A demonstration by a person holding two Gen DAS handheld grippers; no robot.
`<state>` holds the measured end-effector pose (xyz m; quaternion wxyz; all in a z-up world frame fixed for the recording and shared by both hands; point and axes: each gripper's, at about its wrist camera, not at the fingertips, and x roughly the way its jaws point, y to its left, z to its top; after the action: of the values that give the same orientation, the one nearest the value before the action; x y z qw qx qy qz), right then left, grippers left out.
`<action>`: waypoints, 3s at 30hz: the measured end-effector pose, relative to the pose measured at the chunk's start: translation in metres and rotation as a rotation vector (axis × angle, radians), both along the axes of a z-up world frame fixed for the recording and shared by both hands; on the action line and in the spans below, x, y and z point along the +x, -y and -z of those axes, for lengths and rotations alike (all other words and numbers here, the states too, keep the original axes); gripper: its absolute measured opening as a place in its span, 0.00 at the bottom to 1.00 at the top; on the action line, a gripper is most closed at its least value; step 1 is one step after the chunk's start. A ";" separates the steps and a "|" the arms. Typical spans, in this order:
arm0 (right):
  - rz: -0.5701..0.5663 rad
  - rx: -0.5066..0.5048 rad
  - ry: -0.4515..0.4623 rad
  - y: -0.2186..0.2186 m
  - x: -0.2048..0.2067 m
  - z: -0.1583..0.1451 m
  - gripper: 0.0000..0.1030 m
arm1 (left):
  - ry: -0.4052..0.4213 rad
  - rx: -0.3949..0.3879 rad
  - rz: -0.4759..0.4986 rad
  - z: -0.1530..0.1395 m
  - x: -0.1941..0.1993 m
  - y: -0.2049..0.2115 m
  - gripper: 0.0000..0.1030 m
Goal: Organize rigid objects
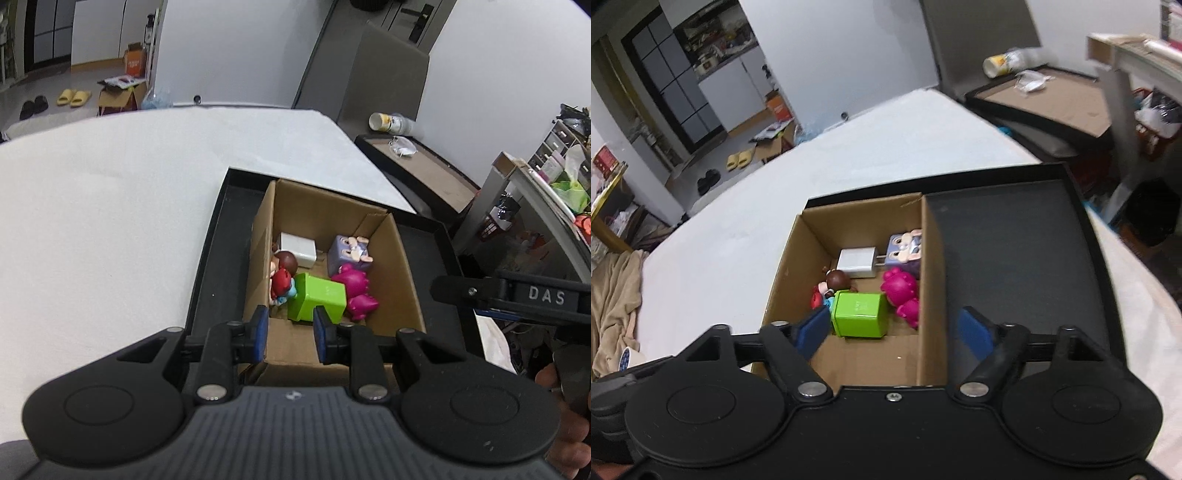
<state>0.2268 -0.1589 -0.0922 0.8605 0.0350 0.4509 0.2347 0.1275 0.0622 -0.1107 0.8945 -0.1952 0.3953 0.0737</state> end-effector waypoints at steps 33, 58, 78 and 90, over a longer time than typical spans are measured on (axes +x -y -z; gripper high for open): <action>0.210 0.008 0.154 0.056 -0.105 -0.071 1.00 | -0.020 0.071 0.178 -0.091 -0.079 0.032 0.85; 0.191 0.018 0.262 0.094 -0.182 -0.111 1.00 | 0.098 0.171 0.196 -0.141 -0.153 0.055 0.98; 0.147 -0.002 0.290 0.099 -0.200 -0.112 1.00 | 0.096 0.170 0.204 -0.143 -0.168 0.069 0.98; 0.142 -0.011 0.283 0.097 -0.201 -0.110 1.00 | 0.085 0.162 0.195 -0.141 -0.171 0.065 0.98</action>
<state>0.0254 -0.2556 0.0174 0.9301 0.0286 0.3228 0.1732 -0.0438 -0.0030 0.0301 0.9263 -0.0860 0.3667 0.0096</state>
